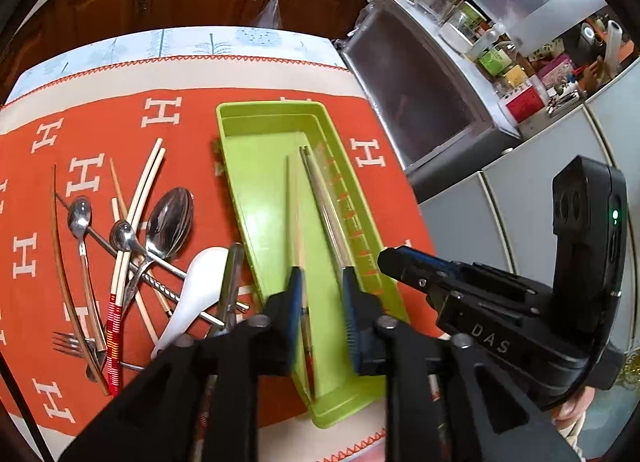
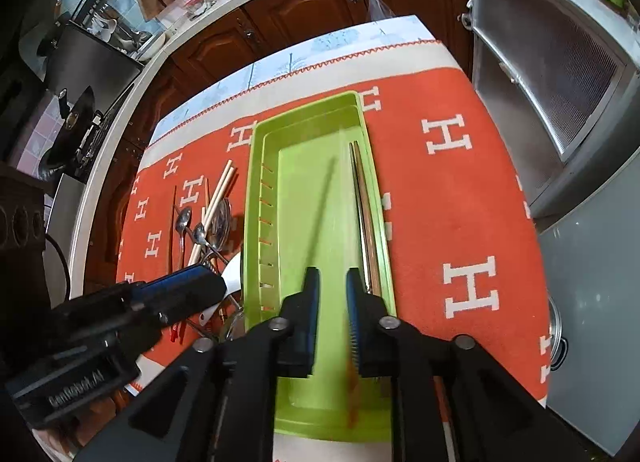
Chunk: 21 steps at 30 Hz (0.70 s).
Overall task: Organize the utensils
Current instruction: 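Carry both chopsticks into the green tray and open both tools, then move both tools back from the tray to the utensil pile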
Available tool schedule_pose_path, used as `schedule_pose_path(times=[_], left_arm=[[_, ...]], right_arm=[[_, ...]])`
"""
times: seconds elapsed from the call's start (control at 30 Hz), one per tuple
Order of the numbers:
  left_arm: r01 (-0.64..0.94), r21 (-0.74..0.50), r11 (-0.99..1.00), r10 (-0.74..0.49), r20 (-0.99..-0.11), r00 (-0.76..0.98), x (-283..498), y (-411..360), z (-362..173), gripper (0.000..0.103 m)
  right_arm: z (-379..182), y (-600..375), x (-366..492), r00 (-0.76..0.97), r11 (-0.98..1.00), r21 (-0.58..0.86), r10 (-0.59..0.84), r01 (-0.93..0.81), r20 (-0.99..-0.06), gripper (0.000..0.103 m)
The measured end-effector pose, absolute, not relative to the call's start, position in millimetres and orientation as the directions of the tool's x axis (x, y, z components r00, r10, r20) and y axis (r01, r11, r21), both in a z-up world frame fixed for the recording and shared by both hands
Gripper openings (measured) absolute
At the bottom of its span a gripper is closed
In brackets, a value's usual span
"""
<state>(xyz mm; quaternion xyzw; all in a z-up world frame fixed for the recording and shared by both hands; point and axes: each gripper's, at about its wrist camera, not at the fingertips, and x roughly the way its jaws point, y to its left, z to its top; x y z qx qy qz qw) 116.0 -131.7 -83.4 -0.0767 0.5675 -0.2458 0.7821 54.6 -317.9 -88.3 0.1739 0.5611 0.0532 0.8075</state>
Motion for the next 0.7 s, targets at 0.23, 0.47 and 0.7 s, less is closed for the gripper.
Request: schedule_pose_path(times=[0.23,0.47,0.7], left_arm=[[0.307,-0.310,0.900,-0.393,-0.881,0.263,108,-120,-84,0.033],[0.299,-0.204,0.932,-0.295,-0.907,0.300,91,-92,-85,0.045],[0.205,-0.175,0.963,-0.238,-0.910,0.339,83,-30,-79,0.045]], right_arm=[[-105,-318,57,0.368,0.930,0.349,0.285,0.119,-0.885,0.021],[-107,-302,44,0.356,0.934,0.347,0.295,0.090,-0.887,0.021],[-100,-267,35,0.336,0.938,0.347,0.323,0.013,-0.885,0.021]])
